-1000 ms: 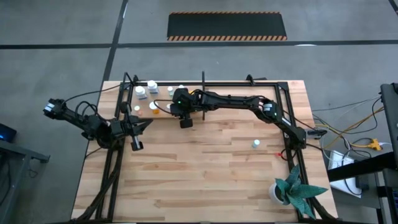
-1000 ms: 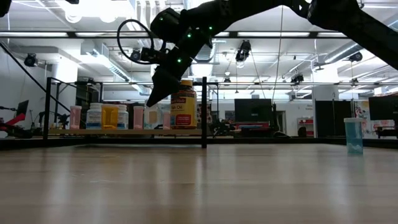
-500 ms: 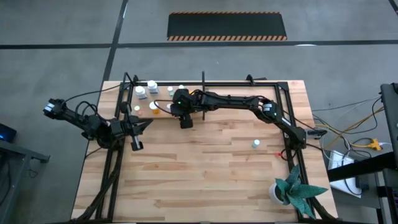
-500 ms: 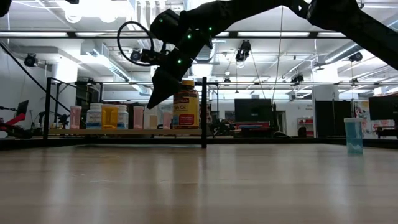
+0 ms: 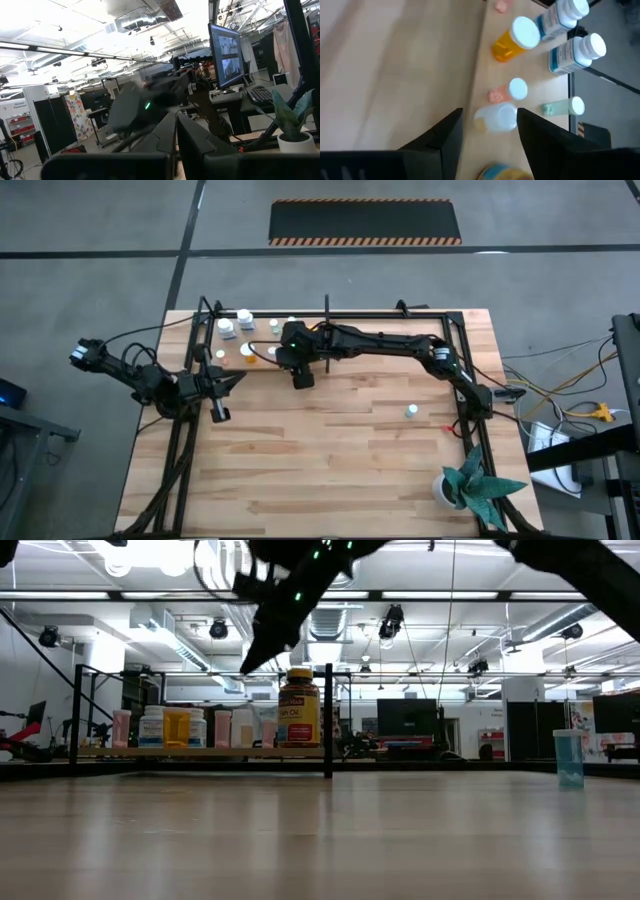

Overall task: Pick and place medicine bottles onto shelf by color
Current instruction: Adjust the white pill bottle on the shelf

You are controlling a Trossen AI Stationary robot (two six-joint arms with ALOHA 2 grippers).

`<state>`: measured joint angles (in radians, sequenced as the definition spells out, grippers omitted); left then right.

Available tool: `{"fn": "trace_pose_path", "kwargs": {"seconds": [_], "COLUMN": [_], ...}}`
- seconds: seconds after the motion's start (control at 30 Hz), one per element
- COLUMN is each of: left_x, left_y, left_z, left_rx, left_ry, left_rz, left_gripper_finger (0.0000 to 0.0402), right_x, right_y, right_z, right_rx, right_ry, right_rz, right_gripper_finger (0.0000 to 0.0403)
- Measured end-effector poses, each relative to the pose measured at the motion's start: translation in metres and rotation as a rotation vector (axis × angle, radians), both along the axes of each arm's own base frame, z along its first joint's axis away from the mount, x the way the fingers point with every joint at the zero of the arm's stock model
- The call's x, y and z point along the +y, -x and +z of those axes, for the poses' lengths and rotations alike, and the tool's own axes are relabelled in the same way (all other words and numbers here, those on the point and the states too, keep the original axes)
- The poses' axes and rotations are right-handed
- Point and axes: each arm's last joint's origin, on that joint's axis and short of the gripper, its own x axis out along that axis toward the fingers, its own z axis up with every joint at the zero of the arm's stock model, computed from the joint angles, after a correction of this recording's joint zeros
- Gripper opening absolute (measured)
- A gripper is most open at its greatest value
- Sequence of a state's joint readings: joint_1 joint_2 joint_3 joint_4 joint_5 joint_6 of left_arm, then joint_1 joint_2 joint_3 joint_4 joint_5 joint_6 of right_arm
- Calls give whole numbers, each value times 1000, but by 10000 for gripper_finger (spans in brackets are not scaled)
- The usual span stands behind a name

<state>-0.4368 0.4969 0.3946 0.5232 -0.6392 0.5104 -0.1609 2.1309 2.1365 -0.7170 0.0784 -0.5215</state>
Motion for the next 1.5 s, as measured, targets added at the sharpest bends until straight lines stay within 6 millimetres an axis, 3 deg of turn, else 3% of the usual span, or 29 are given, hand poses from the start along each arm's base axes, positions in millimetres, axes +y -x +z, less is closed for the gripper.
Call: {"fn": "trace_pose_path", "kwargs": {"seconds": [0.3,0.57,0.73,0.9,1.17,1.37,1.5], "left_x": [-5,-14,-8,16,66,106,139], "left_y": [-12,-48,-72,-80,-69,-62,-62], "left_z": [1,6,12,32,48,40,25], "left_rx": [42,165,315,595,1100,1524,1618], "left_ry": [-14,0,41,152,371,292,343], "left_rz": [0,116,203,321,404,375,408], "left_gripper_finger": [0,0,0,0,0,0,0], "right_x": [53,108,128,131,128,127,127], "right_y": [56,118,149,170,191,195,196], "right_z": [45,38,28,26,18,11,6], "right_rx": [101,109,72,22,-3,-19,-5], "right_ry": [-114,-270,-270,-274,-267,-257,-255], "right_rz": [-9,41,108,136,146,162,161], "right_gripper_finger": [112,58,40,32,31,31,31]}}
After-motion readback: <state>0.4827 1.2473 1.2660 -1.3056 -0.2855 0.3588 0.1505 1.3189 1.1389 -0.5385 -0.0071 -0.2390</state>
